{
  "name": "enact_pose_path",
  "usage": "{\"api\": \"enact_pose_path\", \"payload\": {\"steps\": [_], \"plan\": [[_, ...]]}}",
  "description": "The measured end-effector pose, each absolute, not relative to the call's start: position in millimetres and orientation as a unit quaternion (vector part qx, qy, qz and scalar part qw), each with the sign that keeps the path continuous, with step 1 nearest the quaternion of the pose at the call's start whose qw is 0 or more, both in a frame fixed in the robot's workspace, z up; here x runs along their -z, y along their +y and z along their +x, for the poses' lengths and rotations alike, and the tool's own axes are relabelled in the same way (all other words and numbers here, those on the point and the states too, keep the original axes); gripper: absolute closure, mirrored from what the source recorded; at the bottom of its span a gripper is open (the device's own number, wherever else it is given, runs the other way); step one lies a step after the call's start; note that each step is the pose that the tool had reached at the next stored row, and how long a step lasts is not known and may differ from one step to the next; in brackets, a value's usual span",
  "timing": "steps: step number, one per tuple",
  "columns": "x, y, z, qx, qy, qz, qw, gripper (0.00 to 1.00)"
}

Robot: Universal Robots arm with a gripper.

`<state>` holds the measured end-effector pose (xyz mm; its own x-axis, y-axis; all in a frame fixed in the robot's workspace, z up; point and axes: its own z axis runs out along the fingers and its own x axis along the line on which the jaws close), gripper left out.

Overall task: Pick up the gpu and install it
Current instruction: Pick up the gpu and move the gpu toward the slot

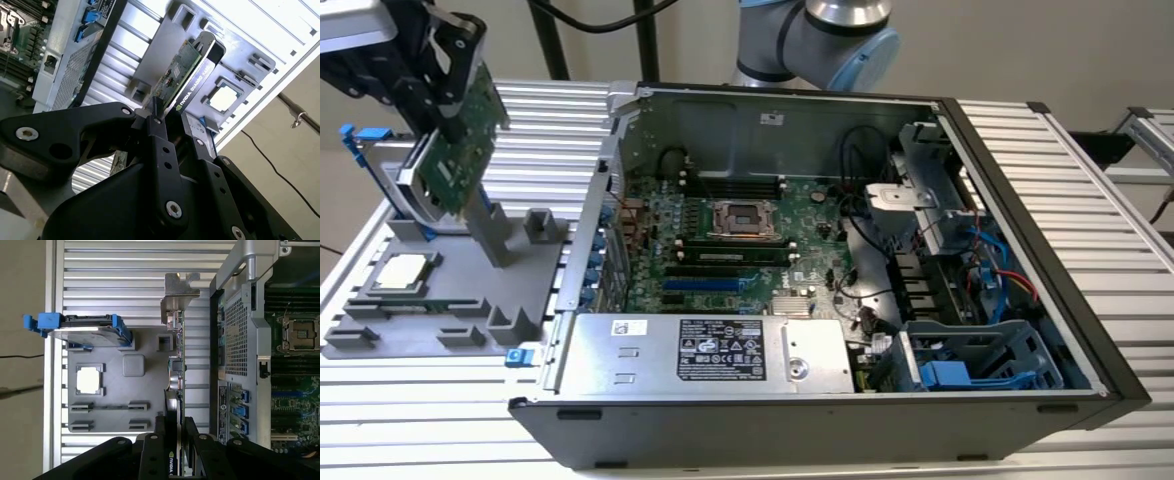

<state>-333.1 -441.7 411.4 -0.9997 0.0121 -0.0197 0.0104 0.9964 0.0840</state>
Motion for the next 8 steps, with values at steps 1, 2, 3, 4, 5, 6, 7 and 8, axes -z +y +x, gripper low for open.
{"api": "enact_pose_path", "payload": {"steps": [1, 2, 3, 4, 5, 6, 7, 8], "plan": [[-411.7, -441.7, -333.1, -0.042, 0.999, 0.006, 0.01, 1.0], [-412.1, -441.6, -333.1, -0.042, 0.999, 0.006, 0.01, 1.0], [-412.7, -441.7, -333.1, -0.042, 0.999, 0.006, 0.01, 1.0], [-413.3, -441.7, -333.1, -0.042, 0.999, 0.006, 0.01, 1.0], [-414.0, -441.7, -333.1, -0.042, 0.999, 0.006, 0.01, 1.0], [-414.7, -441.7, -333.1, -0.042, 0.999, 0.006, 0.01, 1.0], [-415.4, -441.6, -333.1, -0.042, 0.999, 0.006, 0.01, 1.0], [-416.2, -441.7, -333.1, -0.042, 0.999, 0.006, 0.01, 1.0]]}}
